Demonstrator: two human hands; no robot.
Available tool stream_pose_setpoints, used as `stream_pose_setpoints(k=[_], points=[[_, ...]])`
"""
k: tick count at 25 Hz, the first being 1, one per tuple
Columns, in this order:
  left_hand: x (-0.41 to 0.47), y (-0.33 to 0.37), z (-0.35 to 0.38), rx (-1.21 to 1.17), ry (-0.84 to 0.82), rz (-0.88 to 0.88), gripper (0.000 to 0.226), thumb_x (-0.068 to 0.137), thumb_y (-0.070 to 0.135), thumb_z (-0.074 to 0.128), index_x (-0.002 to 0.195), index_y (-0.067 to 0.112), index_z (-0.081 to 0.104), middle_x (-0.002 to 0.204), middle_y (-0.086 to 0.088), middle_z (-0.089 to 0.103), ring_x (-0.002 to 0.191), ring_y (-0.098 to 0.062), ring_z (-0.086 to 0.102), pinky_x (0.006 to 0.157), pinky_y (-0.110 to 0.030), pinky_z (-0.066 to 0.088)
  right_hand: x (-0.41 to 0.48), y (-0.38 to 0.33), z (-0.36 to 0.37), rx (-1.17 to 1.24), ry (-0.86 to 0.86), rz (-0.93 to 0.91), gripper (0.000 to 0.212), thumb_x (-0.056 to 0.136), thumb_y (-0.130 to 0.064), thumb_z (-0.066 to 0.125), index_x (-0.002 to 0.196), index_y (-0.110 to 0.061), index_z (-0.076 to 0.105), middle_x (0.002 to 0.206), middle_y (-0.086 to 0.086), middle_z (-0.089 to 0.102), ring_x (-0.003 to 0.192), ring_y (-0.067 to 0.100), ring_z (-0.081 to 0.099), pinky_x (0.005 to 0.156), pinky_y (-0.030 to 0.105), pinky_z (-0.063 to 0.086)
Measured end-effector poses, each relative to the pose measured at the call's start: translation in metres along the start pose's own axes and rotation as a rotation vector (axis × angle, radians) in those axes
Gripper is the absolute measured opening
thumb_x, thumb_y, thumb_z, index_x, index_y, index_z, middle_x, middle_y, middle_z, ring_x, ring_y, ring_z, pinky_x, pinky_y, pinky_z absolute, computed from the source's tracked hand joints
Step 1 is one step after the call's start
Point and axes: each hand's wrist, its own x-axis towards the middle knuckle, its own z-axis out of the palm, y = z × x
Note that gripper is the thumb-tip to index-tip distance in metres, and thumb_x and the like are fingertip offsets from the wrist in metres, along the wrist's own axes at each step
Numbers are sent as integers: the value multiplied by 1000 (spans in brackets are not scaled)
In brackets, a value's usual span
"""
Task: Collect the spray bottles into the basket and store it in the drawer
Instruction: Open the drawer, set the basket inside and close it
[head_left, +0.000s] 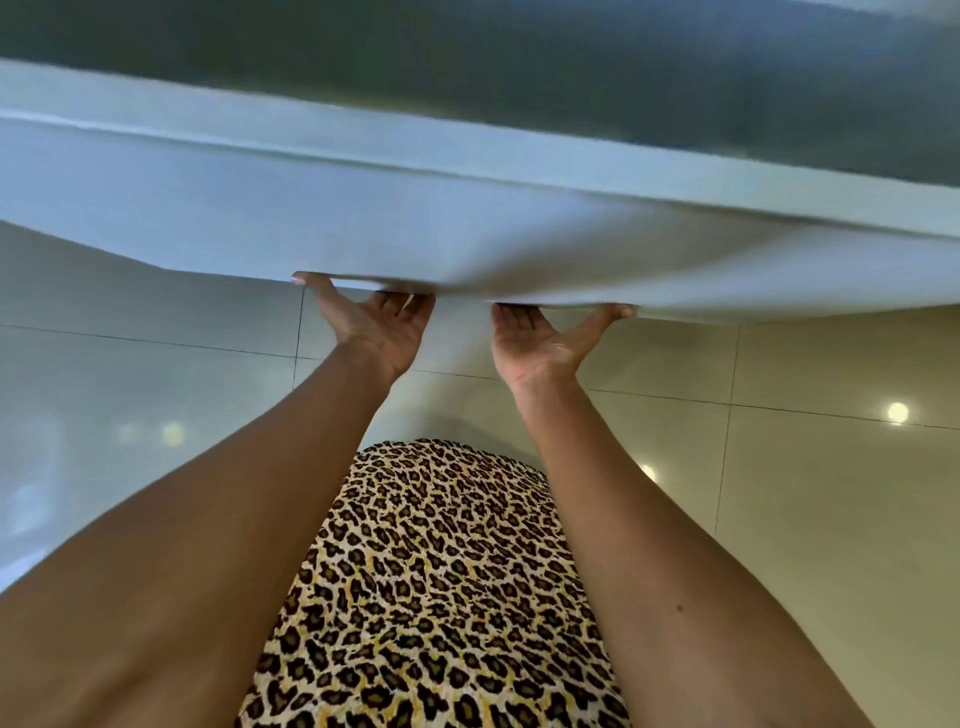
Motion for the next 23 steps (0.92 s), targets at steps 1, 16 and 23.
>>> stream_pose_setpoints(k=[1, 16, 23], points=[[-5, -3, -6, 6, 17, -2, 108, 71, 83, 25, 133, -4, 34, 127, -18, 53, 111, -35, 55, 98, -42, 44, -5, 1, -7, -1, 15, 4, 116, 60, -87, 44, 131, 5, 40, 136, 18, 49, 123, 28, 51, 111, 38, 37], [-48, -17, -47, 122, 152, -5, 84, 89, 64, 20, 137, -4, 30, 137, -22, 44, 115, -38, 52, 100, -43, 43, -43, 3, -55, -165, 154, 11, 101, 77, -79, 31, 135, 4, 35, 143, 22, 40, 132, 33, 39, 114, 38, 30], [-183, -32, -19, 655, 92, 12, 43, 99, 36, 25, 120, 9, 51, 127, -14, 58, 104, -23, 60, 93, -37, 48, -176, 32, -35, -828, 207, -153, 38, 97, -39, 39, 105, -7, 58, 111, 15, 66, 101, 27, 62, 91, 38, 48]])
